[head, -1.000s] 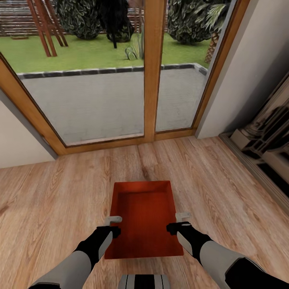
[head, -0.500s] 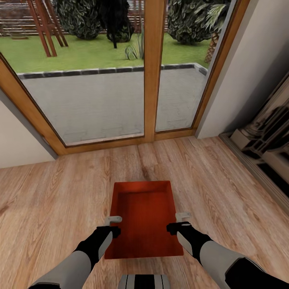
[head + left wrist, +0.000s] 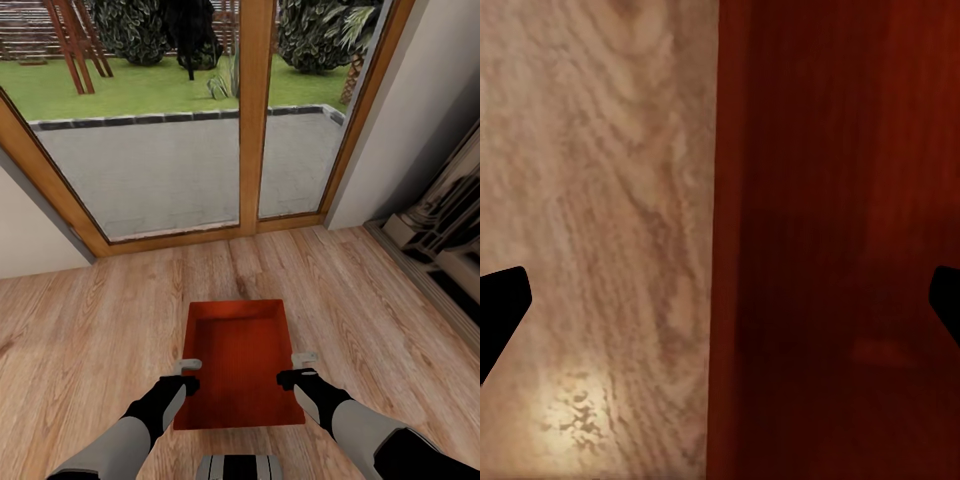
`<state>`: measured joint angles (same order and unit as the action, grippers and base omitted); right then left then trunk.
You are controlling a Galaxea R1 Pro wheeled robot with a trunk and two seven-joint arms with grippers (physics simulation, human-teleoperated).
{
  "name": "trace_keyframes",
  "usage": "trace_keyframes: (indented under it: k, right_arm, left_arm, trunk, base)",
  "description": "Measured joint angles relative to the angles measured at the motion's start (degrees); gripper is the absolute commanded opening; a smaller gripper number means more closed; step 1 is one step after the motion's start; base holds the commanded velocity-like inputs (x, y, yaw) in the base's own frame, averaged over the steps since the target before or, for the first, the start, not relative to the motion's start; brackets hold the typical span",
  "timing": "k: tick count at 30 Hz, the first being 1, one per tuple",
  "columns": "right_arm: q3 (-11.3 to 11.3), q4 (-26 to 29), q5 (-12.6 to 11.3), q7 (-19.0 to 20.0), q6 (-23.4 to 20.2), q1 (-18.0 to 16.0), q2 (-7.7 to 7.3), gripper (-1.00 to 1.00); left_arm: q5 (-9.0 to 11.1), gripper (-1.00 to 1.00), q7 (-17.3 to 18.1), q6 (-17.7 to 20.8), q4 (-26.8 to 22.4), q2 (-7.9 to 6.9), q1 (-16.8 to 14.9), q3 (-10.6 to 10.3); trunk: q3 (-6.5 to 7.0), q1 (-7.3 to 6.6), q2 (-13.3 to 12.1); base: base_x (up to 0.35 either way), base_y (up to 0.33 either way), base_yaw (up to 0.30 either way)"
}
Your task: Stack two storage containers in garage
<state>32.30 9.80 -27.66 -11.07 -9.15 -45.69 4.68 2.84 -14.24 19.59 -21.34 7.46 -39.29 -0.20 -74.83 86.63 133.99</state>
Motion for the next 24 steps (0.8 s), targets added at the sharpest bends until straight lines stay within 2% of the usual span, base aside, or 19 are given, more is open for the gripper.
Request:
trace_keyframes:
  k: [5,24]
  right_arm:
    - [0.00,0.00,0.00,0.00,0.00,0.00,0.00,1.00]
    - [0.00,0.00,0.01,0.00,-0.17,0.00,0.00,1.00]
  left_arm:
    - [-0.02,1.00,0.00,0.00,0.00,0.03,0.00,-0.02]
    - [0.00,1.00,0.15,-0.01,-0.08,0.02,0.00,0.01]
  trunk:
    - [-0.90,1.10,2.01]
    - [-0.90,1.10,2.02]
  base:
    - [0.000,0.000,0.000]
    - [0.000,0.000,0.000]
